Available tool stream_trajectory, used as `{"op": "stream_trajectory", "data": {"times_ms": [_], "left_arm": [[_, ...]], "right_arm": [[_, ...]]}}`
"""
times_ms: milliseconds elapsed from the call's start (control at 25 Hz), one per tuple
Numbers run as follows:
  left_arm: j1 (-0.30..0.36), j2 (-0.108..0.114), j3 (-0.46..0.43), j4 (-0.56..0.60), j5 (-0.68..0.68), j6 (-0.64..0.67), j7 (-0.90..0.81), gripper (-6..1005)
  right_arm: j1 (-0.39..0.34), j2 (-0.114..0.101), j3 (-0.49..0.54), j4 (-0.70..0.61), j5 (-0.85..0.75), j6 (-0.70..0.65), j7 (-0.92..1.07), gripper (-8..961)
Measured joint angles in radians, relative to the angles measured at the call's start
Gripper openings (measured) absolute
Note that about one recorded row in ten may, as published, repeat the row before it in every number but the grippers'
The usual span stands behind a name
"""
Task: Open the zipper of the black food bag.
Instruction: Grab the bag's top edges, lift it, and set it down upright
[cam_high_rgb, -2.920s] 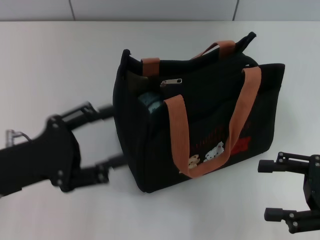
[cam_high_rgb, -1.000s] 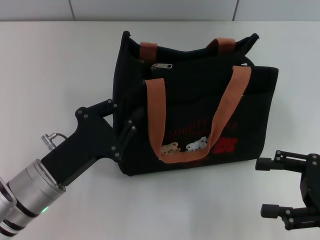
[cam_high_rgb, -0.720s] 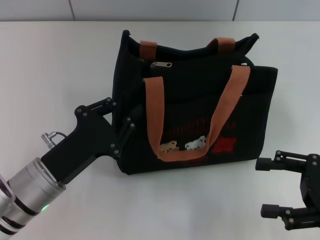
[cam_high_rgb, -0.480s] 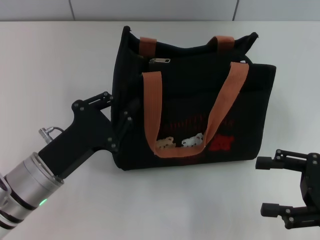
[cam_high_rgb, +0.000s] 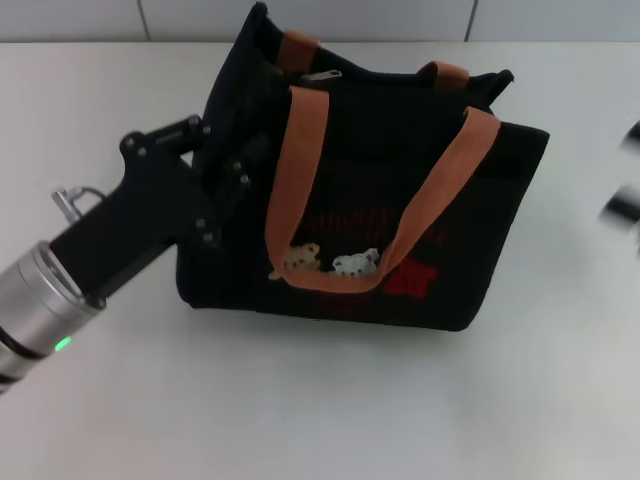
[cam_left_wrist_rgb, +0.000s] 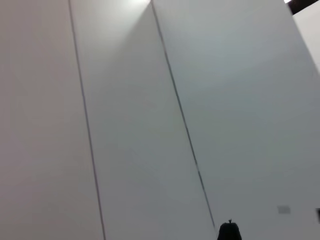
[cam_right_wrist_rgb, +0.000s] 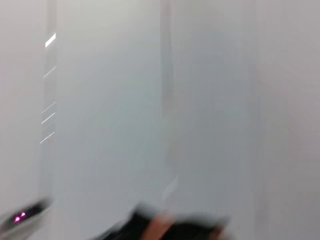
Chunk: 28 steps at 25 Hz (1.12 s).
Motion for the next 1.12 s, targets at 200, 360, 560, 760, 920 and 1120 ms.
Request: {"op": "stream_trajectory", "data": {"times_ms": [200, 360, 560, 760, 920, 1120], "left_arm": [[-0.027, -0.001, 0.005, 0.095, 0.005, 0.05, -0.053, 204], [-0.056, -0.003, 0.012, 0.169, 0.005, 0.081, -0.101, 204], [-0.09, -0.002, 0.022, 0.232, 0.005, 0.097, -0.145, 204], [-0.11, -0.002, 0.044, 0.248, 0.001, 0.098, -0.153, 203], [-0.112, -0.002, 0.05, 0.248, 0.005, 0.1, -0.153, 203], [-0.111, -0.003, 0.085, 0.249, 0.001, 0.103, -0.15, 202]], "right_arm": [[0.014, -0.005, 0.013, -0.019, 0.177, 0.035, 0.035, 800], [0.051, -0.004, -0.002, -0.151, 0.147, 0.051, 0.123, 799], [0.099, -0.007, -0.148, -0.368, 0.086, 0.106, 0.337, 797], [0.148, -0.009, -0.311, -0.564, 0.0, 0.159, 0.509, 795], [0.203, -0.005, -0.409, -0.622, -0.018, 0.235, 0.603, 794], [0.261, -0.009, -0.528, -0.637, -0.082, 0.308, 0.622, 793]]}}
